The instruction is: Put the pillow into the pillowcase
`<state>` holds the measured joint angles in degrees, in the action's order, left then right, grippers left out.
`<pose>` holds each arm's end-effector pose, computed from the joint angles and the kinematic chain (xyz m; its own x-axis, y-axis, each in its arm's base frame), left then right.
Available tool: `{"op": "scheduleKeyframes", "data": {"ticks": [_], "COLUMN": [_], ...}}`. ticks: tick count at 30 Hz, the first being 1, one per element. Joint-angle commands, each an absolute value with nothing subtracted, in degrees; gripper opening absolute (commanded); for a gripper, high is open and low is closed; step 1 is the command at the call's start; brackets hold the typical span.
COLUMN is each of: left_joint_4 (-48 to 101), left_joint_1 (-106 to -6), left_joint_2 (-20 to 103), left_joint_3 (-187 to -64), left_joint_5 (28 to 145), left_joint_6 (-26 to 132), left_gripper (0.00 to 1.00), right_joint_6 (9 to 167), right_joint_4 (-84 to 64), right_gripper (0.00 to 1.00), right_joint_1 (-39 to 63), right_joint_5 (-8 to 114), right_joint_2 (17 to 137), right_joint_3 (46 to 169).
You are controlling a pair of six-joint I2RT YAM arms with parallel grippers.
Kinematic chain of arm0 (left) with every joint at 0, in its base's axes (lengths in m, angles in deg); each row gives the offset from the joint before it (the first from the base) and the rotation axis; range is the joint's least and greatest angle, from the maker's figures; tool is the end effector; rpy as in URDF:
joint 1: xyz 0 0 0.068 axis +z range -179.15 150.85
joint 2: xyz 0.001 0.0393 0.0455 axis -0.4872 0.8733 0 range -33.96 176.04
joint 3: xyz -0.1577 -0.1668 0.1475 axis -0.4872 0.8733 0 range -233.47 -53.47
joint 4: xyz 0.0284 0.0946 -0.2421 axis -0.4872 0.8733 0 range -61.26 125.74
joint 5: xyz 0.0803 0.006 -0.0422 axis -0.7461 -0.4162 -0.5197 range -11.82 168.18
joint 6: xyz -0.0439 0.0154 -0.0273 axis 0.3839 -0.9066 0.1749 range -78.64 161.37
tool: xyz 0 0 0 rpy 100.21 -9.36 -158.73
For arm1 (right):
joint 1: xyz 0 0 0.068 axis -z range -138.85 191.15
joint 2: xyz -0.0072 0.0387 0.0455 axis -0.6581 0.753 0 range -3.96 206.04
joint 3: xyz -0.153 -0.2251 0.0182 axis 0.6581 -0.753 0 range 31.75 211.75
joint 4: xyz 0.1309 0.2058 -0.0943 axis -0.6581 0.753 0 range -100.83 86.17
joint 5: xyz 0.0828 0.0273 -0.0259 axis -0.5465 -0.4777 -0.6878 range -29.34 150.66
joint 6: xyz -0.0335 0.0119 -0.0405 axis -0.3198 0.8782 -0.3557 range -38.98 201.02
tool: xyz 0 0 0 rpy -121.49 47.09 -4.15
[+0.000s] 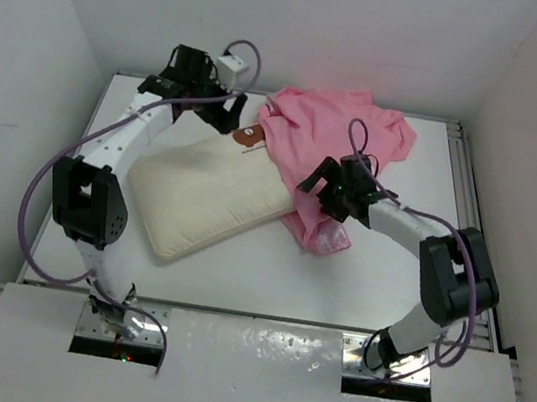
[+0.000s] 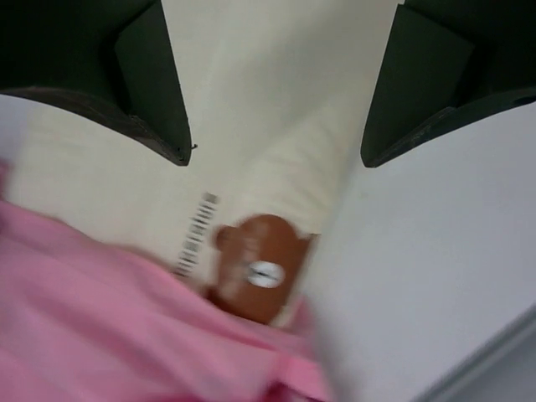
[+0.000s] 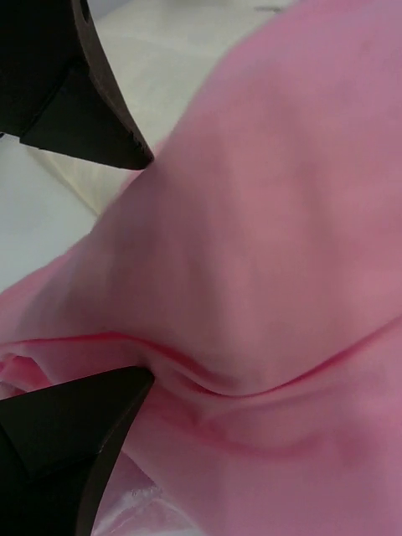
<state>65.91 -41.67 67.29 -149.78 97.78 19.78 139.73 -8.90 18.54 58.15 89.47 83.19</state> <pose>0.3885 -0.0986 0.3389 -0.4442 0.4537 -0.7726 0.6565 0.7516 0.0639 0.3105 0.1310 0.1816 -0.6856 0.6393 -0.3482 0.3326 0.7006 0.6314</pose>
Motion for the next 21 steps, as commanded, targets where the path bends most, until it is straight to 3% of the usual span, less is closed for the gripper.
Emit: {"op": "scheduleKeyframes", "data": {"ticks": [1, 5, 8, 11, 13, 21], "left_joint_4": [56.4, 56.6, 54.5, 52.9, 52.6, 47.5], "left_joint_1": [-35.2, -30.7, -30.0, -32.0, -34.6, -47.9], "left_joint_2": [74.6, 83.8, 85.9, 84.3, 81.7, 67.3], "left_joint_3": [-154.1, -157.2, -152.0, -144.3, -140.2, -116.9], "left_joint_5": [88.0, 81.6, 82.8, 86.6, 89.2, 97.8], "left_joint_6": [27.0, 24.7, 21.7, 19.0, 16.6, 12.4], "left_gripper": [0.81, 0.72, 0.65, 0.59, 0.56, 0.54], "right_joint_6": [148.8, 148.3, 147.0, 146.0, 144.0, 128.7], "right_joint_4": [-12.5, -16.1, -15.4, -15.6, -14.5, 1.7], "right_gripper": [0.99, 0.94, 0.83, 0.66, 0.6, 0.49], "right_joint_1": [18.4, 18.2, 17.8, 18.0, 18.4, 16.6], "right_joint_5": [60.1, 57.3, 57.3, 56.8, 55.9, 42.8], "right_joint_2": [91.9, 97.5, 99.7, 102.7, 106.2, 124.0], "right_joint_3": [85.2, 87.3, 90.0, 92.0, 96.8, 131.2]}}
